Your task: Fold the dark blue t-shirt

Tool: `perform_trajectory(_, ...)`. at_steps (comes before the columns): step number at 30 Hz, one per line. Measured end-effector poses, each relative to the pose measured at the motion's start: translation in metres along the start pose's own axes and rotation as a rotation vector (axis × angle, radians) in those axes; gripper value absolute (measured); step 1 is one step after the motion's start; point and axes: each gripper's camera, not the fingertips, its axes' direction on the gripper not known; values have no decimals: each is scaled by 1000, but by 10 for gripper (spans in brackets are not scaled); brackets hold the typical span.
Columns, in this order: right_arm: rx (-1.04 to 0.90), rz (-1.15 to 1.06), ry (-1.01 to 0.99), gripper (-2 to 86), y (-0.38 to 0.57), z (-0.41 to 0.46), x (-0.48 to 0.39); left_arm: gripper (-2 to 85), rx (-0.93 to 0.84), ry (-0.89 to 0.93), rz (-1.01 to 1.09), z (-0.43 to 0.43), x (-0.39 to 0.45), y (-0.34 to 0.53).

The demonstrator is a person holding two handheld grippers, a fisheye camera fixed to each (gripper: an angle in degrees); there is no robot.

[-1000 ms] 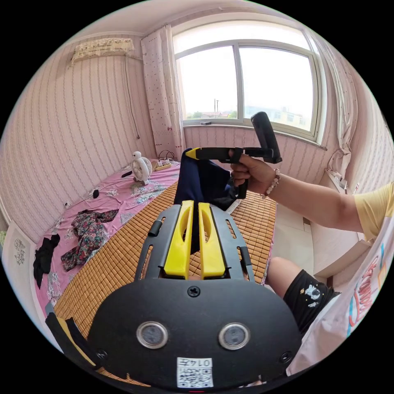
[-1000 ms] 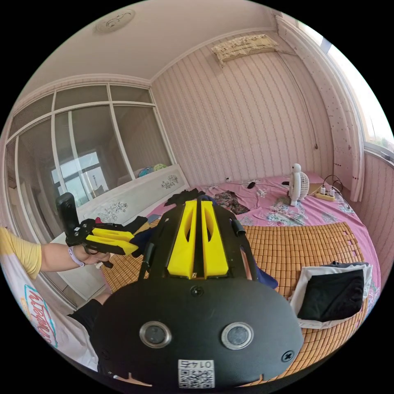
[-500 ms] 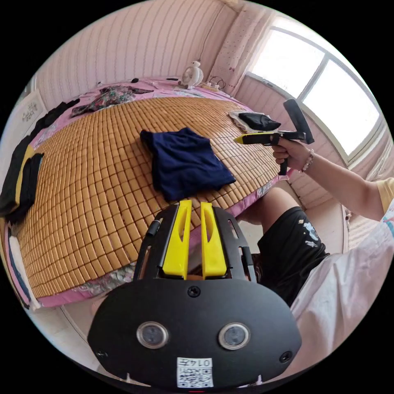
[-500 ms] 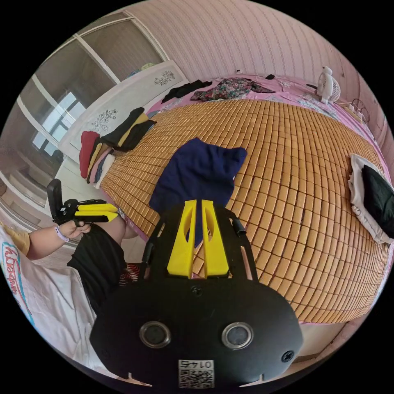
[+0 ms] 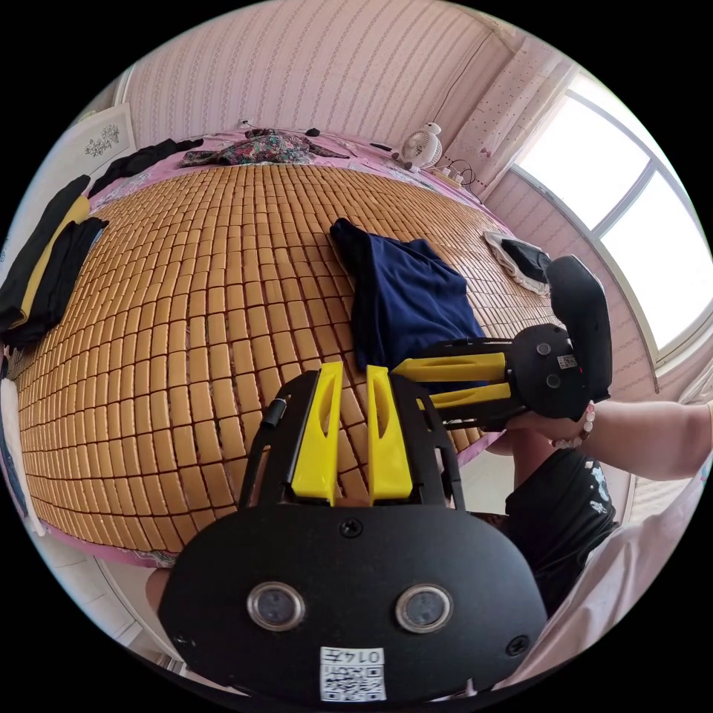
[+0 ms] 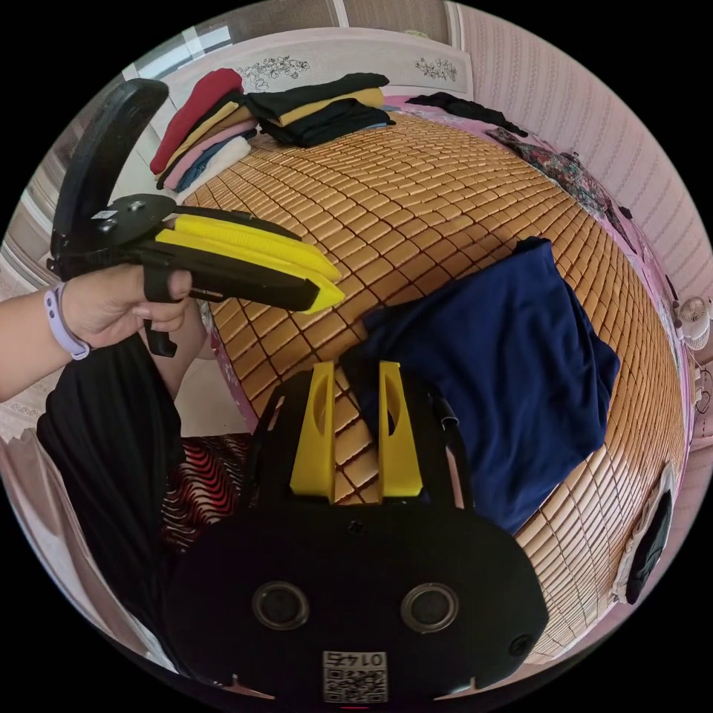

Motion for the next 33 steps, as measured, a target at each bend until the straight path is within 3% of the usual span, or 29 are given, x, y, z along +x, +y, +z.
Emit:
perform_trajectory(4, 46, 111, -99, 9, 20, -14, 29, 68, -28, 33, 20, 1, -7, -6)
perform_trajectory(8, 248, 385, -190, 9, 78, -56, 80, 66, -37, 42, 40, -2, -2, -7)
perform_trajectory(12, 374, 624, -131, 9, 152, -94, 118, 35, -88, 0, 17, -2, 6, -5)
perform_trajectory(17, 374, 839, -42, 9, 226, -106, 135, -1, -98, 0, 51, -31, 16, 13)
perform_trajectory(25, 430, 849, -89, 9, 282, -119, 104, -6, 72, 71, 103, -140, 34, 54)
perform_trajectory(33, 766, 714, -116, 8, 323, -230, 60, -7, 445, 72, 78, -334, 34, 77)
